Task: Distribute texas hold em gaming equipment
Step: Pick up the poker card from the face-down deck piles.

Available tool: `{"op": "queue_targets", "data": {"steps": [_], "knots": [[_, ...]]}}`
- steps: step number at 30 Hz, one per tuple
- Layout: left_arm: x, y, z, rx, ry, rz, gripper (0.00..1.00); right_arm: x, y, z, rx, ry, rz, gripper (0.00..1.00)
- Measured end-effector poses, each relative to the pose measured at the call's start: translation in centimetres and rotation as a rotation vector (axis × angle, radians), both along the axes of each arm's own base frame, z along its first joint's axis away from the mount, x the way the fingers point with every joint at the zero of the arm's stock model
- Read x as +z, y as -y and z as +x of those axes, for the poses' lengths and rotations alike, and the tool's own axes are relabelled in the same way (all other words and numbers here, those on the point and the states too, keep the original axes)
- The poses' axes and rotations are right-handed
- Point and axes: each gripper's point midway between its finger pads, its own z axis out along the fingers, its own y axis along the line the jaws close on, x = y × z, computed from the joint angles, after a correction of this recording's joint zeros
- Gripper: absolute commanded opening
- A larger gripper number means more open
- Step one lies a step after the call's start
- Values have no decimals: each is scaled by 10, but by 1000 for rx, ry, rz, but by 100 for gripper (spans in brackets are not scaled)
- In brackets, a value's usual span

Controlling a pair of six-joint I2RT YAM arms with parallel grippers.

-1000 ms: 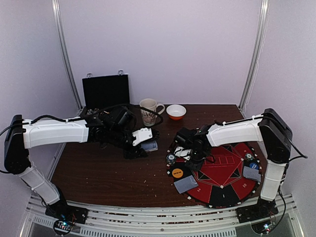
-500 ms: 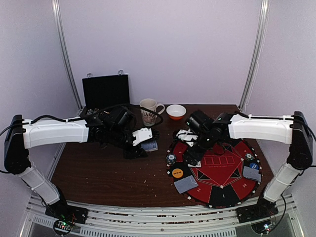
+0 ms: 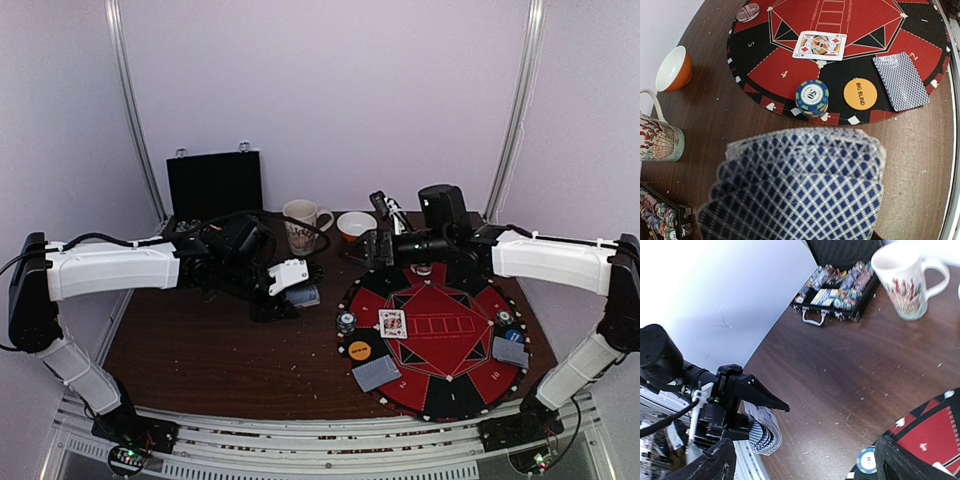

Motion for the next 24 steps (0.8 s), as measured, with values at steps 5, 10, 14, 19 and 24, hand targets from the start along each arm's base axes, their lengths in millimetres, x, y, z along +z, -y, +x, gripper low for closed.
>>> {"op": "queue_targets", "data": {"steps": [5,10,14,19,24], "knots": [[0,1,-1,-5,-5,-4,46,-23,-19,-7,43,-102,26,94],[1,2,-2,-11,-9,-8,46,-39,-41,-20,105,-155,43,93],[0,2,-2,-11,-10,-9,46,-52,-54,-28,145,-187,47,93],[0,2,-3,-12,-10,-9,46,-66,-68,-38,193,-224,44,93],[1,2,-3,-11,-13,-11,46,-62,-77,-43,221,-221,74,93]]}}
